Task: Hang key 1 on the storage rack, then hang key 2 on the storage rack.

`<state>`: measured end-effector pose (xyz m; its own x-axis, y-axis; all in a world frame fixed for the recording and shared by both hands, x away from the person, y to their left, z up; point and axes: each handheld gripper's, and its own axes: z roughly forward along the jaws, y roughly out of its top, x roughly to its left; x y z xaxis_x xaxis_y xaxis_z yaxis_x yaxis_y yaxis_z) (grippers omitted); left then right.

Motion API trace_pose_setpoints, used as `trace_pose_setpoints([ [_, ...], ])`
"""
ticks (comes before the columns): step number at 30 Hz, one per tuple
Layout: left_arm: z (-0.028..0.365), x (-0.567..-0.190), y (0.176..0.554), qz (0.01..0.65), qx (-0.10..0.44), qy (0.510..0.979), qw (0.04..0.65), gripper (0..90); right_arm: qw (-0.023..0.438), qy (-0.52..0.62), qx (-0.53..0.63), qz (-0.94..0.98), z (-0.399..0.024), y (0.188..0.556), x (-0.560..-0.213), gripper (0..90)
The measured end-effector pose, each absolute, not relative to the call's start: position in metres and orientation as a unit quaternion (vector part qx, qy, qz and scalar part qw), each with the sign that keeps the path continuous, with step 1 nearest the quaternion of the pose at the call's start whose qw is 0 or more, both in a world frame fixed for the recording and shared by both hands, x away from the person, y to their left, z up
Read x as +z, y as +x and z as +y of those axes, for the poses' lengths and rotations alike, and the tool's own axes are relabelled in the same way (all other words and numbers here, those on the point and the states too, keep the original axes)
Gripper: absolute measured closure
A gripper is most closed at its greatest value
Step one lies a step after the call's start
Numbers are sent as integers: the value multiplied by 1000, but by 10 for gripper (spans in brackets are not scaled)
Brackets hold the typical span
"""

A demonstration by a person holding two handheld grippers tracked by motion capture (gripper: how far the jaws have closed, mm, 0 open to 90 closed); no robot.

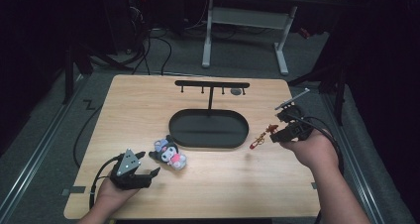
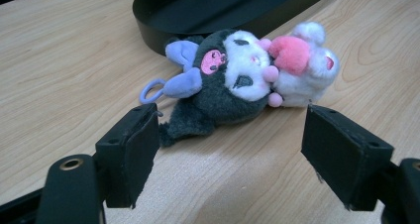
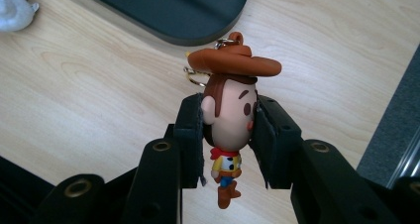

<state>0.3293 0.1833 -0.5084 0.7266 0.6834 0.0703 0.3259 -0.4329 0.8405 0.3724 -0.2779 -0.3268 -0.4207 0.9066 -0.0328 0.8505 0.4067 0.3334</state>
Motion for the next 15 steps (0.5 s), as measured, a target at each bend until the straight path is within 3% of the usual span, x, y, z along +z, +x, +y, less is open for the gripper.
trace_pose_setpoints([
  [15, 192, -507, 325, 311, 205, 817, 441, 231, 110, 524, 155, 830, -258, 401, -315, 666],
])
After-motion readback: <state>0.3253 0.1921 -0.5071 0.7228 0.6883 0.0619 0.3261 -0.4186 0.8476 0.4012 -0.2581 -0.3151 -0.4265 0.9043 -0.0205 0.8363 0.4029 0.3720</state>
